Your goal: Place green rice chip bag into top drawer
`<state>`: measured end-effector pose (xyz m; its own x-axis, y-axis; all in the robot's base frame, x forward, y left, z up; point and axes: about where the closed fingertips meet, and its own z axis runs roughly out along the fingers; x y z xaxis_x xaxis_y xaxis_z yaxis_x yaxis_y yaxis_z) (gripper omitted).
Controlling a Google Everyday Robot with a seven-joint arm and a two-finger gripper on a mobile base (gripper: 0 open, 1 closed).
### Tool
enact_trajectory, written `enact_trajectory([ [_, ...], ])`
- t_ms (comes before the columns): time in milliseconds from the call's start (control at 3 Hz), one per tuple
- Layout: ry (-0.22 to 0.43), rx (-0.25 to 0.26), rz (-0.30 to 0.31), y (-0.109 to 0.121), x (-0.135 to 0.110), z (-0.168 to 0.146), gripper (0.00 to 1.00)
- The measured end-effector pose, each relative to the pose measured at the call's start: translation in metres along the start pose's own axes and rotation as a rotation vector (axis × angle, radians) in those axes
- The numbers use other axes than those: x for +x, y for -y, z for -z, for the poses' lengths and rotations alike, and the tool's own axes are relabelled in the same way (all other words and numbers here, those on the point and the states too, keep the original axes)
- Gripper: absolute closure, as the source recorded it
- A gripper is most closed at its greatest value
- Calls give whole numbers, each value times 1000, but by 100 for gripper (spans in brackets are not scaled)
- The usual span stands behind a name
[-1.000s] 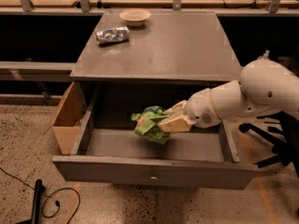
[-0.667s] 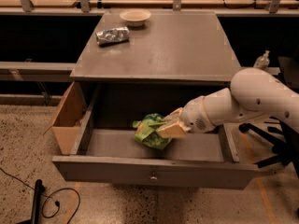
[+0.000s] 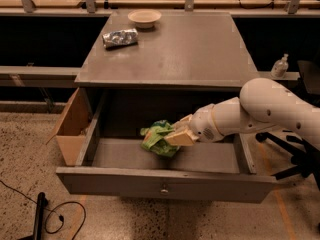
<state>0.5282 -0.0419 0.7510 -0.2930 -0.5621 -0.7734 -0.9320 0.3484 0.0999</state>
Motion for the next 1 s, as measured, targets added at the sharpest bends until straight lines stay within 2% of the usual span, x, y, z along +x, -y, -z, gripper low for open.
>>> enact_trajectory([
  [333, 26, 33, 35, 14, -17, -1, 14],
  [667, 55, 47, 57, 25, -30, 3, 0],
  [1000, 108, 111, 38, 41, -42, 25, 0],
])
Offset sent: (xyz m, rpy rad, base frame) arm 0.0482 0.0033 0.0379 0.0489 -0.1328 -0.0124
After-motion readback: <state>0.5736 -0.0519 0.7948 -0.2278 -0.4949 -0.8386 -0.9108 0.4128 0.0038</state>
